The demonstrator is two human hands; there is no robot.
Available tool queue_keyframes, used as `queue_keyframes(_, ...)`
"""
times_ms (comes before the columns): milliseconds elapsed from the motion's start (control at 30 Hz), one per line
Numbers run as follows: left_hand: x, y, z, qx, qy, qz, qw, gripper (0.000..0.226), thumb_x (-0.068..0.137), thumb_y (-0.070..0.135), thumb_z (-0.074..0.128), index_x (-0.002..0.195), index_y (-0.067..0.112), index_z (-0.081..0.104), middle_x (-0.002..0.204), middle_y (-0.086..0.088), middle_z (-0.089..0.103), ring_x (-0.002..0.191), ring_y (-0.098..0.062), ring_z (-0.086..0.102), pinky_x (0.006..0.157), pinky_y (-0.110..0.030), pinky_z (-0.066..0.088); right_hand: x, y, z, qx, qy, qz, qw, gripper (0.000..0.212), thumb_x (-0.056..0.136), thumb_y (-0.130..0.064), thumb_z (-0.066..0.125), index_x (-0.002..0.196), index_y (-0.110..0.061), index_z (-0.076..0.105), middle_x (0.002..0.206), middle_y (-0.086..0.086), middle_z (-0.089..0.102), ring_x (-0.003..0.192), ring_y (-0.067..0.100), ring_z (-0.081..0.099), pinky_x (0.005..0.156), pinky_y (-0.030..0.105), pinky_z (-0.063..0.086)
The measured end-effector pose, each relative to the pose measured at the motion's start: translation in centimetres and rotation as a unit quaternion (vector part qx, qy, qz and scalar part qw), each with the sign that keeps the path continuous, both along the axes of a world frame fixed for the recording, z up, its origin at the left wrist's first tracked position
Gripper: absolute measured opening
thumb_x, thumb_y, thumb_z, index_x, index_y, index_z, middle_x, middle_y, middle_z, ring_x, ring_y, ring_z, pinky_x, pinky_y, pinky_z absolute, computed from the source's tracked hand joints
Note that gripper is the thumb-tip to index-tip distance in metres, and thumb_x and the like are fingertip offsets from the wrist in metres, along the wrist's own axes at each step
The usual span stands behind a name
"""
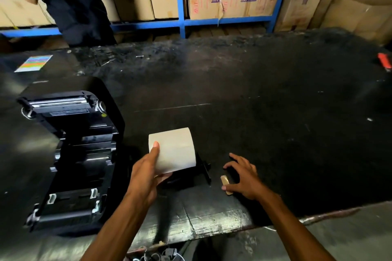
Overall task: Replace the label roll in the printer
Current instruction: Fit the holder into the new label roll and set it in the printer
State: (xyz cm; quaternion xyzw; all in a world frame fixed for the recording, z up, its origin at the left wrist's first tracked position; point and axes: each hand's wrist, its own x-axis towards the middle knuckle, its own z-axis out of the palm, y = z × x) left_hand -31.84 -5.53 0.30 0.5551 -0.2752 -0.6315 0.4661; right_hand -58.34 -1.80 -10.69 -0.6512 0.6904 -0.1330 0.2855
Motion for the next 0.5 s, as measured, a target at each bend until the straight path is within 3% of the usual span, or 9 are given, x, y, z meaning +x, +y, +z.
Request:
queue_keyframes(67, 0.3, 0.0, 0.0, -0.004, 0.005, 0.003, 1.0, 0.03, 0.09, 0.04, 0.056, 0.089, 0.013, 0.066, 0.103, -0.009, 0.07, 0.101, -0.029, 0.065, 0.09, -0.052, 0.052, 0.1, -0.2, 0.6, 0.001, -0.022, -0.019, 1.0, 0.057, 0.063, -0.046, 0.079, 0.113, -0.032, 0.056, 0.149, -0.006, 0.03, 0.14, 0.017, 0.02, 0.109, 0.033, 0.015)
queue_keyframes(167, 0.6, 0.1, -0.2, 0.004, 0.02, 0.01, 1.0, 0.03, 0.089, 0.04, 0.057, 0.093, 0.011, 0.066, 0.109, -0.012, 0.069, 0.106, -0.031, 0.064, 0.092, -0.055, 0.051, 2.1, -1.5, 1.6, -0.039, -0.123, -0.142, 0.981, 0.036, 0.072, -0.05, 0.071, 0.102, -0.03, 0.065, 0.122, -0.005, 0.058, 0.125, 0.019, 0.046, 0.11, 0.038, 0.029)
queue_keyframes(233, 0.8, 0.3, -0.3, 0.012, 0.032, 0.015, 0.999, 0.032, 0.088, 0.04, 0.058, 0.097, 0.01, 0.066, 0.11, -0.013, 0.069, 0.107, -0.032, 0.064, 0.092, -0.056, 0.05, 4.0, -2.8, 1.9, -0.019, -0.134, -0.182, 0.974, 0.046, 0.073, -0.063, 0.062, 0.099, -0.025, 0.069, 0.112, -0.003, 0.065, 0.115, 0.02, 0.055, 0.106, 0.042, 0.037)
queue_keyframes(300, 1.0, 0.3, -0.2, 0.017, 0.036, 0.017, 0.999, 0.031, 0.088, 0.04, 0.058, 0.097, 0.011, 0.065, 0.108, -0.013, 0.069, 0.107, -0.032, 0.064, 0.093, -0.057, 0.05, 5.9, -3.6, 1.9, 0.004, -0.09, -0.188, 0.978, 0.065, 0.065, -0.078, 0.054, 0.09, -0.02, 0.069, 0.107, 0.0, 0.067, 0.11, 0.021, 0.057, 0.101, 0.038, 0.039)
queue_keyframes(333, 1.1, 0.3, -0.1, 0.02, 0.038, 0.018, 0.999, 0.031, 0.088, 0.04, 0.058, 0.097, 0.011, 0.065, 0.107, -0.013, 0.069, 0.106, -0.032, 0.064, 0.093, -0.057, 0.05, 6.7, -3.7, 2.0, 0.0, -0.064, -0.187, 0.98, 0.061, 0.064, -0.076, 0.057, 0.083, -0.019, 0.068, 0.104, 0.0, 0.067, 0.108, 0.021, 0.056, 0.098, 0.037, 0.038)
queue_keyframes(400, 1.3, 0.4, -0.1, 0.027, 0.048, 0.021, 0.998, 0.029, 0.088, 0.039, 0.058, 0.095, 0.012, 0.064, 0.104, -0.012, 0.069, 0.103, -0.032, 0.064, 0.093, -0.056, 0.05, 7.4, -3.7, 1.7, -0.02, -0.051, -0.183, 0.982, 0.035, 0.067, -0.055, 0.071, 0.073, -0.021, 0.065, 0.099, -0.001, 0.063, 0.105, 0.02, 0.052, 0.095, 0.034, 0.035)
queue_keyframes(500, 1.8, 0.3, 0.1, 0.037, 0.067, 0.026, 0.997, 0.026, 0.09, 0.038, 0.057, 0.091, 0.012, 0.062, 0.096, -0.01, 0.069, 0.091, -0.029, 0.066, 0.084, -0.052, 0.054, 7.3, -3.2, 2.1, -0.018, -0.22, -0.223, 0.95, 0.02, 0.069, -0.022, 0.08, 0.069, -0.018, 0.061, 0.074, 0.002, 0.062, 0.08, 0.022, 0.06, 0.069, 0.025, 0.048)
